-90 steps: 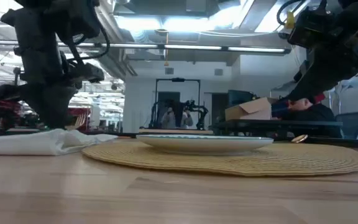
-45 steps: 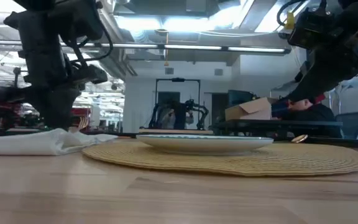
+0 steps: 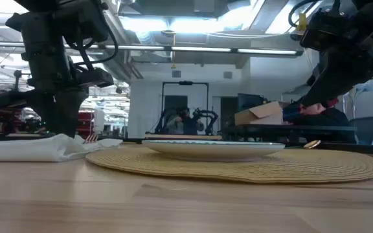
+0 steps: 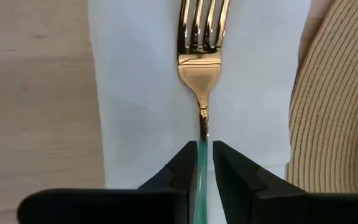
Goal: Set table place
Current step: Put the green spoon to the right of the blue patterned plate on the brown place mat
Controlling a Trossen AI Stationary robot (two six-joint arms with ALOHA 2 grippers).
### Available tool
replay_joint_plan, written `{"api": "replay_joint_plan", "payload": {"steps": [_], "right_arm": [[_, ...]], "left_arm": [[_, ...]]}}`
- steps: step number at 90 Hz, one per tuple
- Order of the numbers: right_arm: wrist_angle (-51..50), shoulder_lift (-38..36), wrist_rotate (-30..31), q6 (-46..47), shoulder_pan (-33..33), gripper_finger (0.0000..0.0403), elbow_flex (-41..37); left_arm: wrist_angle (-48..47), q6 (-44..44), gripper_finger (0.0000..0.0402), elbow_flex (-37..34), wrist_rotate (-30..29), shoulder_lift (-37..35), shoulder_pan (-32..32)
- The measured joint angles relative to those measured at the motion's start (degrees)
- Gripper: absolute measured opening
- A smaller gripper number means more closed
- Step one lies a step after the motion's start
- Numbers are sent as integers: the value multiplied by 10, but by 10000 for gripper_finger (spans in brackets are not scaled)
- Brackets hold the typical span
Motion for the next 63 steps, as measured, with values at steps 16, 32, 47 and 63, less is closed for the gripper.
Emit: {"api": "replay_joint_plan", "payload": {"steps": [16,32,47,63], "right_arm": [[0,0,0,0,0,0,0],[0,0,9,-3,0,0,0],[0,0,33,-4,0,0,0],[5,0,68,-17,0,0,0]], "left_arm": [[-7,1,41,0,0,0,0],[-12,33,41,0,0,0,5],[-6,76,41,0,0,0,16],[0,128,41,0,-1,0,30]]}}
